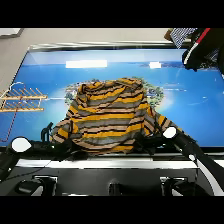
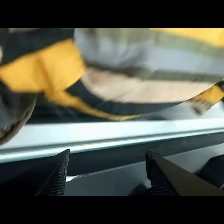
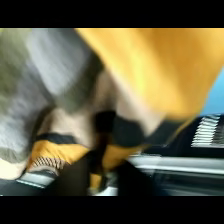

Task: Fold the clothes and pants, and hang the long-sleeved shirts on hangers.

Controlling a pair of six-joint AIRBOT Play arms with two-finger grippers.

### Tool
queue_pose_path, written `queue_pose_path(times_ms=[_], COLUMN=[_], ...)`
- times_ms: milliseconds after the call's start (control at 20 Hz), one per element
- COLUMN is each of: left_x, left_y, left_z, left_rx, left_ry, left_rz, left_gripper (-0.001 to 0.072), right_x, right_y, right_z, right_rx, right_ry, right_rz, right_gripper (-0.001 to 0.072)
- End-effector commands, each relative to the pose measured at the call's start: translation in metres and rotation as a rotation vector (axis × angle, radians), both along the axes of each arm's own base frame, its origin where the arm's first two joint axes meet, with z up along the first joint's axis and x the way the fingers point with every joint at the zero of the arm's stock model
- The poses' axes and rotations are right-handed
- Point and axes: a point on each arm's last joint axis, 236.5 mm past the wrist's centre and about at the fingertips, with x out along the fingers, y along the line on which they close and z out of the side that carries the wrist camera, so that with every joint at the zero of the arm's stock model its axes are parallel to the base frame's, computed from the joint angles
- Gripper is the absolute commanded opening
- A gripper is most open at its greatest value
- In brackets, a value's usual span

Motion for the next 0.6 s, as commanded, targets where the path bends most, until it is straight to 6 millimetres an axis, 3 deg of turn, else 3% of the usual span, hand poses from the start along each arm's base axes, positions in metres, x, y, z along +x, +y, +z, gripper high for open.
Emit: queue_pose_path(times_ms=[0, 250, 550], left_x=[-0.015, 0.006, 0.013], left_y=[-0.004, -0.012, -0.028], left_z=[-0.02, -0.023, -0.043], left_rx=[0.014, 0.001, -0.006], left_ry=[0.032, -0.039, -0.013], left_rz=[-0.013, 0.048, 0.059], left_gripper=[0.0555, 0.0554, 0.0554], right_x=[0.01, 0.009, -0.006], right_y=[0.003, 0.006, 0.009], right_z=[-0.002, 0.011, 0.016], right_rx=[0.01, 0.03, 0.05], right_ry=[-0.018, -0.038, 0.012], right_rz=[-0.035, -0.03, 0.006], right_gripper=[0.0063, 0.0031, 0.0031])
